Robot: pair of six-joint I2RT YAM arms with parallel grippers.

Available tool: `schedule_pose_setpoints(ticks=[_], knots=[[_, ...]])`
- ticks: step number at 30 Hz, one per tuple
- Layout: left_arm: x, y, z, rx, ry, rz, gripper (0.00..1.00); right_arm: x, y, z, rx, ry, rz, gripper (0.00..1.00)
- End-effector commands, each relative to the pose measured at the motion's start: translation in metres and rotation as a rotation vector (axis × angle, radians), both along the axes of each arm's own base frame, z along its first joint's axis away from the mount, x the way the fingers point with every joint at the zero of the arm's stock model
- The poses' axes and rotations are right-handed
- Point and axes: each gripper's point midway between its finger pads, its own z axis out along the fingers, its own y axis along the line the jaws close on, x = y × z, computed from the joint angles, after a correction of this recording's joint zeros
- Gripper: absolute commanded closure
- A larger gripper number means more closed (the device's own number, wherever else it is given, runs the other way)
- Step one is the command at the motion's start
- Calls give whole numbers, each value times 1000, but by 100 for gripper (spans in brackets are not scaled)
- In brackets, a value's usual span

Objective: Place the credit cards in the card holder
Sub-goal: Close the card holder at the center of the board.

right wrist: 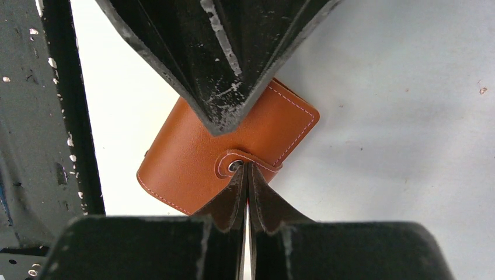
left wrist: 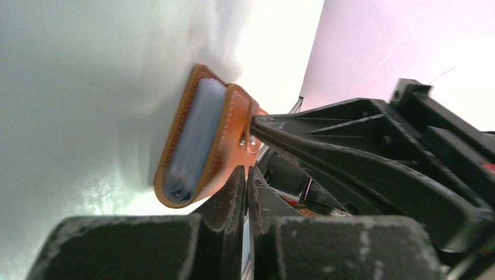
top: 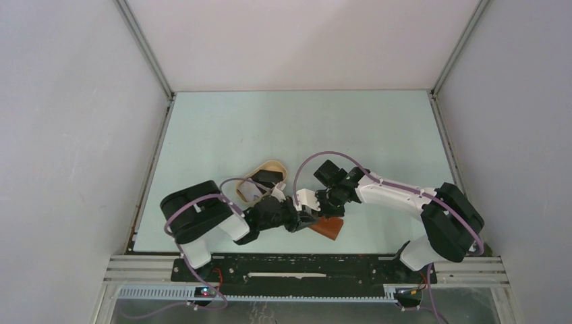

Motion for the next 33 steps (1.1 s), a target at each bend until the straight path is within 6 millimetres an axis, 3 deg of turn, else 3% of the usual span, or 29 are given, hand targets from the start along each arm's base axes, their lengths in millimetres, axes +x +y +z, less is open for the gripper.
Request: schedule_pose_setpoints(ticks=[1, 6, 15, 23, 33], knots=[[9, 5, 19, 2, -98, 0, 89, -18, 1, -14, 4, 92, 16, 92], [17, -10, 34, -77, -152, -28, 89, -19, 1, -15, 2, 93, 15, 92], [18, -24, 34, -188, -141, -37, 91, -20, 2, -16, 1, 96, 15, 92], [10, -12, 17, -128, -107, -17, 84, -20, 3, -14, 8, 96, 15, 91], [-6, -9, -3, -36, -48, -33, 82, -20, 5, -11, 25, 96, 21, 91]])
